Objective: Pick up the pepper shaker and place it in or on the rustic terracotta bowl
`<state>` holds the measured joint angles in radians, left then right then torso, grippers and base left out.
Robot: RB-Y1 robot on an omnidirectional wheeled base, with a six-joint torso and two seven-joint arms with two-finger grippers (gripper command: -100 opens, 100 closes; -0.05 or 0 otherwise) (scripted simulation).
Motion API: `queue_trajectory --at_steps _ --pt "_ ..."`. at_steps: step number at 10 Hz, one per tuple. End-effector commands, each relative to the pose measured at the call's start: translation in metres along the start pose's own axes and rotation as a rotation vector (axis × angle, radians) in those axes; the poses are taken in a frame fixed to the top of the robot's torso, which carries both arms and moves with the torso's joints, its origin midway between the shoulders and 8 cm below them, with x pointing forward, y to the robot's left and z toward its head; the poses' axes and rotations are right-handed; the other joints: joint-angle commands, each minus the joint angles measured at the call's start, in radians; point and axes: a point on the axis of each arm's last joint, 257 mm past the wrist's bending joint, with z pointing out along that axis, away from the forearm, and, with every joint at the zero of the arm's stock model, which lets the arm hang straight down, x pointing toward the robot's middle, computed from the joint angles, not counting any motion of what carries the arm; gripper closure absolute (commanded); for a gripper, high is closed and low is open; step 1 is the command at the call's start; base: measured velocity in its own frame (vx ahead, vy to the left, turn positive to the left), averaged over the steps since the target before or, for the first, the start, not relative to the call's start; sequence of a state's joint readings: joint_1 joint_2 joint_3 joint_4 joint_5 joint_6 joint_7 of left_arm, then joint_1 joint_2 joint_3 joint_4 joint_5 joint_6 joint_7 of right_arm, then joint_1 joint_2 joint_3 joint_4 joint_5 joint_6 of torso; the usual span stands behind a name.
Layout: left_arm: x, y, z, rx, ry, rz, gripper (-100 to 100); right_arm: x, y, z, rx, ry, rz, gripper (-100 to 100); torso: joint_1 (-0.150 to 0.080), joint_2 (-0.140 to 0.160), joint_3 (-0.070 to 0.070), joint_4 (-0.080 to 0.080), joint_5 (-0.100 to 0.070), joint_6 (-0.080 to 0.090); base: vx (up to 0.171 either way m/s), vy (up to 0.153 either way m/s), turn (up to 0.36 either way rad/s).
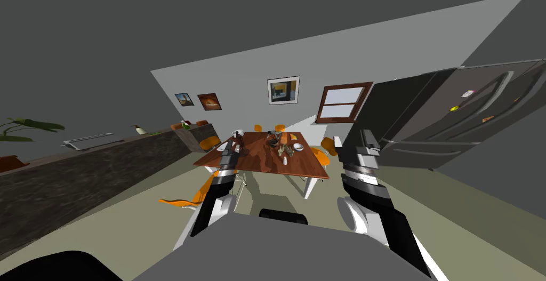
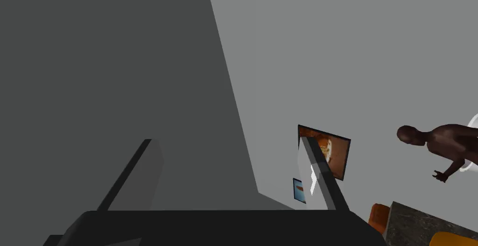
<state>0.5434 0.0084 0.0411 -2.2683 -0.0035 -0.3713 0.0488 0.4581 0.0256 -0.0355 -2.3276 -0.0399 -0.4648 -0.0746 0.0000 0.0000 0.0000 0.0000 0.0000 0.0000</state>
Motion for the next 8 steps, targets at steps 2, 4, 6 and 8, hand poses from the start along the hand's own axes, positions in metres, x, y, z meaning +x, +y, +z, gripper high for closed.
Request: queue_trajectory --at_steps 2,4,6,8 --pt "0.001 0.021 0.002 -0.057 0.041 -0.006 -100 0.0 0.0 0.0 0.0 0.0 0.0 0 -0.001 0.001 0.0 0.0 0.0 0.0 -0.019 -0.022 -0.069" --pt "-0.003 0.043 0.004 -0.116 0.053 -0.024 -100 0.0 0.0 0.0 0.0 0.0 0.0 0 -0.002 0.002 0.001 0.0 0.0 0.0 -0.044 -0.036 -0.085" --pt "-0.009 0.067 0.006 -0.182 0.051 -0.054 -100 0.0 0.0 0.0 0.0 0.0 0.0 0 -0.002 0.003 0.002 0.001 -0.001 0.0 -0.052 -0.042 -0.118" --pt "-0.014 0.084 0.006 -0.232 0.043 -0.072 -100 0.0 0.0 0.0 0.0 0.0 0.0 0 -0.002 0.003 0.002 0.001 0.0 0.0 -0.035 -0.033 -0.05"
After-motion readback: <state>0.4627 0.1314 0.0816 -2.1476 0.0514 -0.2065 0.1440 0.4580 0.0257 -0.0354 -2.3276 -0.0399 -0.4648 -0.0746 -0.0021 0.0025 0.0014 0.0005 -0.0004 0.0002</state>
